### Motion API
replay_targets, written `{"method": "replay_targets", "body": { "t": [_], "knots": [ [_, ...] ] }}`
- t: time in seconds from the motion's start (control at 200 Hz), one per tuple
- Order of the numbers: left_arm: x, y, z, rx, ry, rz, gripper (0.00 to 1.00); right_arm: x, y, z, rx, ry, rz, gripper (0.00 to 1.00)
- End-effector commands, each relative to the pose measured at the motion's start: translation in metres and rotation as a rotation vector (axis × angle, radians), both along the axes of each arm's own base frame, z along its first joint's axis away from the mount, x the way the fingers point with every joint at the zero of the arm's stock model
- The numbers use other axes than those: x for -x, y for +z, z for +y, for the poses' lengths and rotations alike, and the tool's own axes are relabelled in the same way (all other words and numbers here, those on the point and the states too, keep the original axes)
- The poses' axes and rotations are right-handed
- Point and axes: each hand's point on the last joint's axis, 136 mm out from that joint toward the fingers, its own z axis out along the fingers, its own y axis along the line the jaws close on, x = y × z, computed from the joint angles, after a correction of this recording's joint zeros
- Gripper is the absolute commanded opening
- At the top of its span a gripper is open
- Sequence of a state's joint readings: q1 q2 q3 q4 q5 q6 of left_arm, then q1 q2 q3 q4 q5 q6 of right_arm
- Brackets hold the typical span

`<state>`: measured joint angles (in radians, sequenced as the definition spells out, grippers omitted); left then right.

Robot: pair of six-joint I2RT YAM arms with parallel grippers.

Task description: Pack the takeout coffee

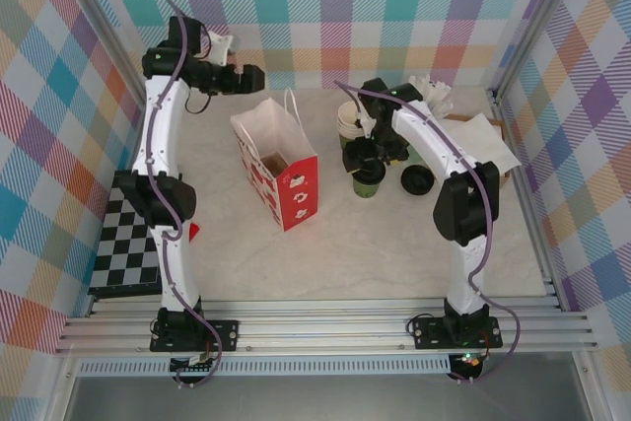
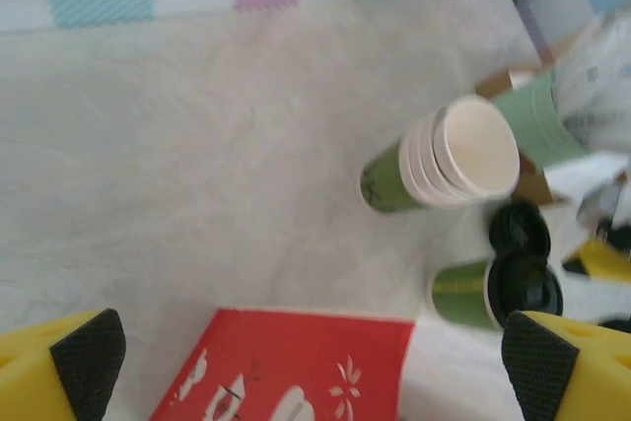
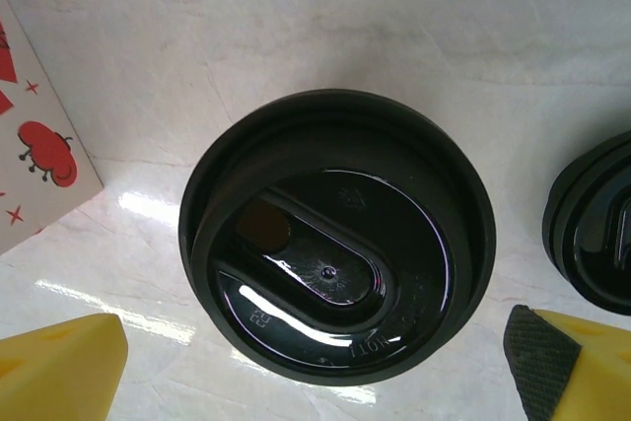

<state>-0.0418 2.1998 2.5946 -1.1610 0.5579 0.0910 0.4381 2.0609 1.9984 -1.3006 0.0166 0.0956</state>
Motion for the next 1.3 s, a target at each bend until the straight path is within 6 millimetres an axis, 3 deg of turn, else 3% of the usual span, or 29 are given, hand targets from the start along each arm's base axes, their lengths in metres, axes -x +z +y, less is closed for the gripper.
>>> {"method": "replay_targets", "body": {
  "t": [0.0, 0.18, 0.515, 1.295],
  "knots": [
    [-0.012, 0.052, 0.038, 0.048, 0.219, -0.110, 1.00, 0.014, 0.000, -0.007, 0.018, -0.004, 0.080, 1.00],
    [-0.024, 0.045, 0.071, 0.001, 0.451, -0.103, 1.00, 0.018, -0.009, -0.010, 0.038, 0.015, 0.107, 1.00],
    [-0.026, 0.038, 0.102, -0.064, 0.630, -0.106, 1.00, 0.000, -0.013, 0.003, -0.007, -0.020, 0.094, 1.00],
    [-0.029, 0.026, 0.110, -0.106, 0.667, -0.083, 1.00, -0.006, -0.024, 0.003, 0.063, 0.010, 0.032, 1.00]
  ]
}}
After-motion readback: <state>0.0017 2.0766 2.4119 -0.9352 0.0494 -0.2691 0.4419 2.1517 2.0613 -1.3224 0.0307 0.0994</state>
